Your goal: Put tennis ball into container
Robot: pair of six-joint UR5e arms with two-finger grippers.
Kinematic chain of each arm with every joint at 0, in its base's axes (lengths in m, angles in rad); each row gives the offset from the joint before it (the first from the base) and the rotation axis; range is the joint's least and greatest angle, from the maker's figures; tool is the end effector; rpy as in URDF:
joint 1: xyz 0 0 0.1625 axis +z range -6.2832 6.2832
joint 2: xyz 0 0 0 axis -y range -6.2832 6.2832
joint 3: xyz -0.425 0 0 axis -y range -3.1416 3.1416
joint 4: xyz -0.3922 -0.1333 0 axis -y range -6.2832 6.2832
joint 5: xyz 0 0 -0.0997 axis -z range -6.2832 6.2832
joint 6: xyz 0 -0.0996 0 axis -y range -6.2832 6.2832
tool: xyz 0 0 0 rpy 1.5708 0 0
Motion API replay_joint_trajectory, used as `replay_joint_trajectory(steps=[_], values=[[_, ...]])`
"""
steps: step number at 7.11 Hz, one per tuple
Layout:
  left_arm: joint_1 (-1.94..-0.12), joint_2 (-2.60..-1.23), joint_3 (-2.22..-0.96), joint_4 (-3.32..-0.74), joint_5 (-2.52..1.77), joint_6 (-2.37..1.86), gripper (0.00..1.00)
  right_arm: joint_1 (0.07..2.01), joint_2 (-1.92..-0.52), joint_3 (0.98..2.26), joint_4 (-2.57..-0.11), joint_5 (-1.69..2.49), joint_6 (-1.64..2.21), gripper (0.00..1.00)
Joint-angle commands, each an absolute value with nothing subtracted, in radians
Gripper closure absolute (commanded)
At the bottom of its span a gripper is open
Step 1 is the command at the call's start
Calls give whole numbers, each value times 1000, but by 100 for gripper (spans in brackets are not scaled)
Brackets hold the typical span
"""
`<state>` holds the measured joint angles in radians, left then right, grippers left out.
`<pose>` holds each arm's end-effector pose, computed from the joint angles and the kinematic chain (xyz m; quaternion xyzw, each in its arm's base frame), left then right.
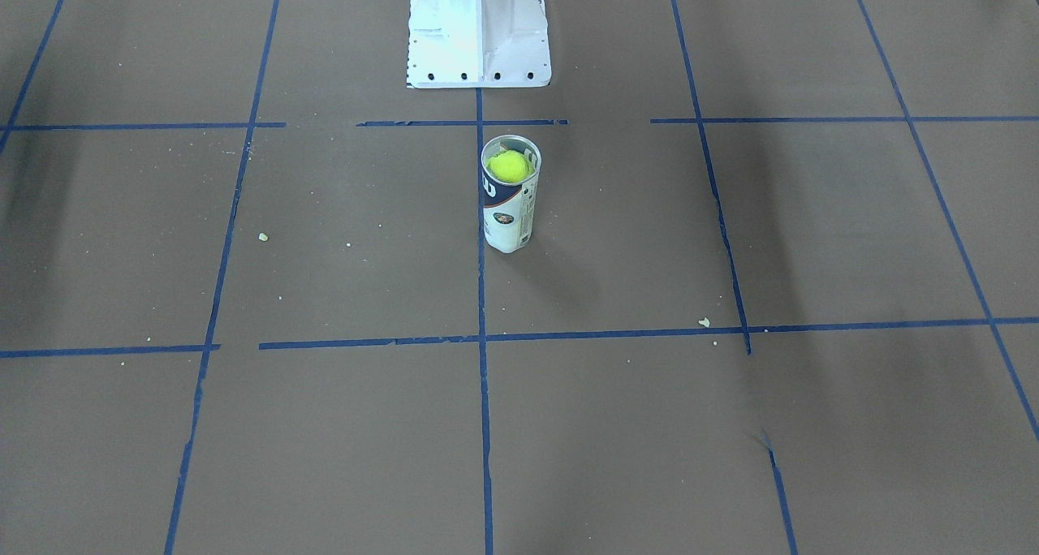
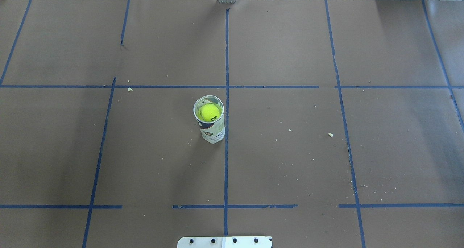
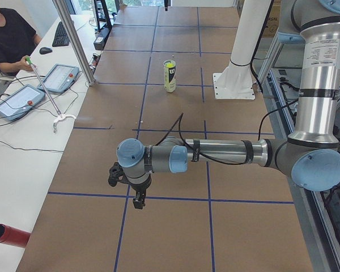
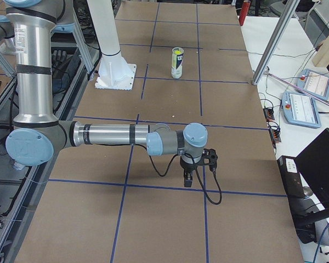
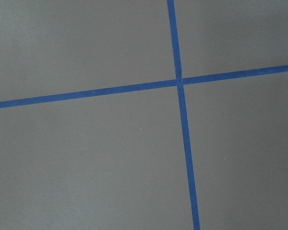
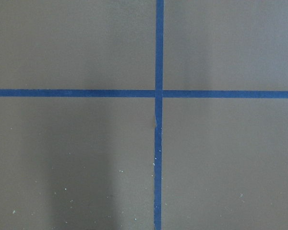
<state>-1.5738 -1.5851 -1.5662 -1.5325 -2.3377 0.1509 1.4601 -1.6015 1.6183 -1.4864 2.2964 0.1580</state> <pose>-0.0657 -0.4957 0.6582 0.0155 0.3740 0.0632 0.9251 0.0131 -0.4903 0.6448 -0.0006 -0.3576 0.0041 0.9339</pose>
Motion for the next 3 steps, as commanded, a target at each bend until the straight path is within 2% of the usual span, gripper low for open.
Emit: replay_joint_trajectory(steps=[1,3], values=[[-1574,-1586,-1566,-1532,-2338,150,0,1460,-1601,1618,-1486,2296,158,0],[-1575,-1586,-1569,-1532,-2338,150,0,1460,-1601,1618,-1486,2296,158,0]])
